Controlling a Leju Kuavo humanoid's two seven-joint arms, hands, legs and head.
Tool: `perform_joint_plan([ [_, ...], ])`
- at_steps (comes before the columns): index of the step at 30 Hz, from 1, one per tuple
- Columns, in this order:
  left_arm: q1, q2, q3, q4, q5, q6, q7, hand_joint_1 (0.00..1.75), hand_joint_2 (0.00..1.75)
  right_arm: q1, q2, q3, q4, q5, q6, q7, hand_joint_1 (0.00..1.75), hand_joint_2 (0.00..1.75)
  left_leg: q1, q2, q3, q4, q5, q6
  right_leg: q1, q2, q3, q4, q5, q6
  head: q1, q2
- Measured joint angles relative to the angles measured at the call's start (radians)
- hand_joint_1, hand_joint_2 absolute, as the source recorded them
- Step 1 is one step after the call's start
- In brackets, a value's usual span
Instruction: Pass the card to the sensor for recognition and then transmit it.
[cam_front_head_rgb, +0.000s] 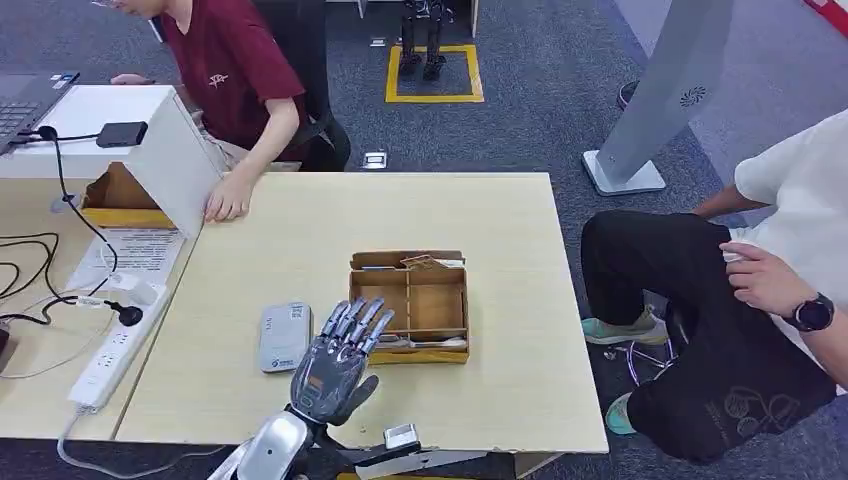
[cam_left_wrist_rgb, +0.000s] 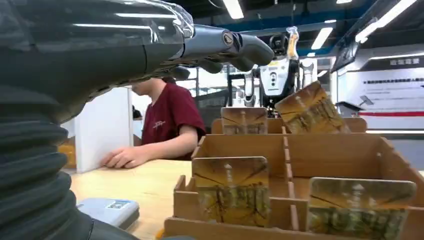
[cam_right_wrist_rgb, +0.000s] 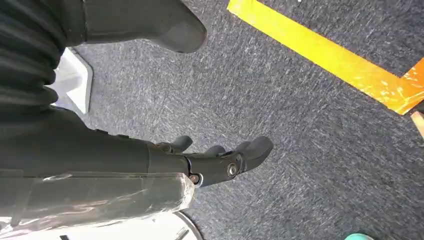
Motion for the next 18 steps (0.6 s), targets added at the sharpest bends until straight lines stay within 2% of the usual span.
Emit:
perform_joint_plan([
  [4, 0.014, -0.041, 0.043, 0.013, 0.009, -0.003, -0.053, 0.00, 1.75, 0.000, 0.000, 0.000, 0.000, 0.000, -0.001, -0.001, 0.00, 1.75, 0.000, 0.000, 0.000, 0.000, 0.000, 0.000, 0.000, 0.000, 0.000, 0.000, 0.000, 0.000, 0.000, 0.000],
  [9, 0.014, -0.079, 0.079, 0.020, 0.025, -0.009, -0.062, 0.00, 1.75, 0.000, 0.000, 0.000, 0.000, 0.000, -0.001, 0.000, 0.00, 1.75, 0.000, 0.000, 0.000, 0.000, 0.000, 0.000, 0.000, 0.000, 0.000, 0.000, 0.000, 0.000, 0.000, 0.000],
  [18, 0.014, -0.102, 0.108, 0.022, 0.034, -0.018, -0.063, 0.00, 1.75, -0.001, 0.000, 0.000, 0.000, 0.000, -0.001, 0.000, 0.00, 1.75, 0.000, 0.000, 0.000, 0.000, 0.000, 0.000, 0.000, 0.000, 0.000, 0.000, 0.000, 0.000, 0.000, 0.000],
])
